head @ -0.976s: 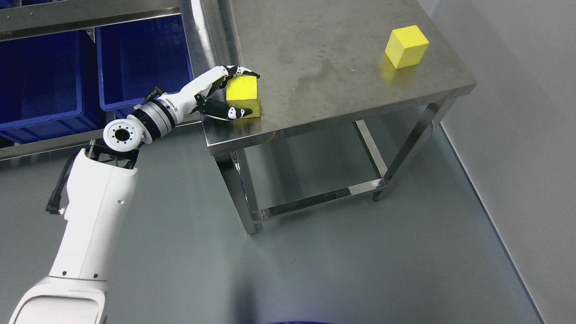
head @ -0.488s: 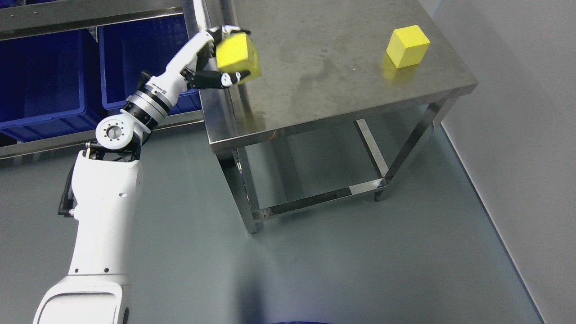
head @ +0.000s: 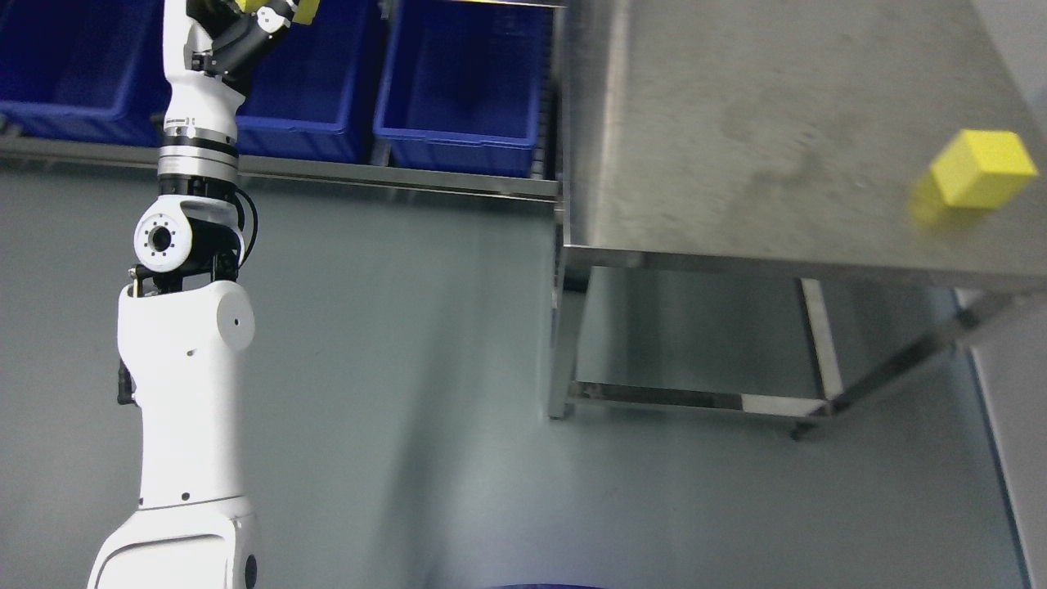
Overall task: Move yellow foam block to right shelf middle
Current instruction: 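Turn toward the blue bin shelf holding the cube raised in the left hand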
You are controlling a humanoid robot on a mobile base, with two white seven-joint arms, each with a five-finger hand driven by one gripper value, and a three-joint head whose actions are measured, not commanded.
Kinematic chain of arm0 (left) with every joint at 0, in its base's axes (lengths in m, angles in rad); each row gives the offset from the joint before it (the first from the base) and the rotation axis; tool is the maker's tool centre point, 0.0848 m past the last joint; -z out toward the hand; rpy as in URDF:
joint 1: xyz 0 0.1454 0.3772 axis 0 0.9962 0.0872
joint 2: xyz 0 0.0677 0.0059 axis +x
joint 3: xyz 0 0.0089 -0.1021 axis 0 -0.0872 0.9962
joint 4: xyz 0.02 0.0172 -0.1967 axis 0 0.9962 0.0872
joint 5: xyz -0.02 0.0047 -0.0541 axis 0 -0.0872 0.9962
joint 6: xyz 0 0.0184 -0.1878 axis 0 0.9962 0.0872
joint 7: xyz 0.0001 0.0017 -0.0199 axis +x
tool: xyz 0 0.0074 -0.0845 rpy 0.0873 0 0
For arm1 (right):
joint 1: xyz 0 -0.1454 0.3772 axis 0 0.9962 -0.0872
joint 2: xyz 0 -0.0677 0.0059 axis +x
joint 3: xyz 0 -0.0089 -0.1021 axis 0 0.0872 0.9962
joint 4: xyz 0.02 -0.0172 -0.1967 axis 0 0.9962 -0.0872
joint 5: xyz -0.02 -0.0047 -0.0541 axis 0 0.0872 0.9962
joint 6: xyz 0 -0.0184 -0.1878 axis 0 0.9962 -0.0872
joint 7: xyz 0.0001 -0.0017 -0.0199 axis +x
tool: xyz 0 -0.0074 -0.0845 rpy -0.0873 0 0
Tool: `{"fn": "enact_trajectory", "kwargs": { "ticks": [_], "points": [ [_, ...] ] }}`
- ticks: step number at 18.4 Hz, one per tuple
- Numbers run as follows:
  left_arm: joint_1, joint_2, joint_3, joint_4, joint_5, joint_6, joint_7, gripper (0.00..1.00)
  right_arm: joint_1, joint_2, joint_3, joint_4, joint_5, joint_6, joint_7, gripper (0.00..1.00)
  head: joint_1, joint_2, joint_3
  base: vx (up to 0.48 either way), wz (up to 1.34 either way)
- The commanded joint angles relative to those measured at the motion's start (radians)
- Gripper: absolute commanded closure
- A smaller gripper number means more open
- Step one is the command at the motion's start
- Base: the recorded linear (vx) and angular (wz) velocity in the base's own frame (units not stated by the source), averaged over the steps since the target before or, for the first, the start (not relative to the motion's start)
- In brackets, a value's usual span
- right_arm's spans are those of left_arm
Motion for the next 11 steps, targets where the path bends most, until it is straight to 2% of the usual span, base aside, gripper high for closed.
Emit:
{"fn": "enact_trajectory", "kwargs": {
  "ticks": [1, 6, 11],
  "points": [
    [0.069, -0.021, 0.113, -0.162, 0.058, 0.007, 0.01, 0.74, 0.023, -0.017, -0.012, -0.017, 0.003, -0.001, 0.0, 0.0, 0.0, 0.0, 0.0, 0.03, 1.24],
    [0.123, -0.021, 0.177, -0.189, 0.058, 0.006, 0.006, 0.74, 0.025, -0.017, -0.012, -0.017, 0.003, -0.001, 0.0, 0.0, 0.0, 0.0, 0.0, 0.065, 1.27],
    [0.142, -0.021, 0.183, -0.207, 0.058, 0.006, 0.006, 0.74, 0.025, -0.017, -0.012, -0.017, 0.003, -0.001, 0.0, 0.0, 0.0, 0.0, 0.0, 0.096, 1.04]
  ]
}}
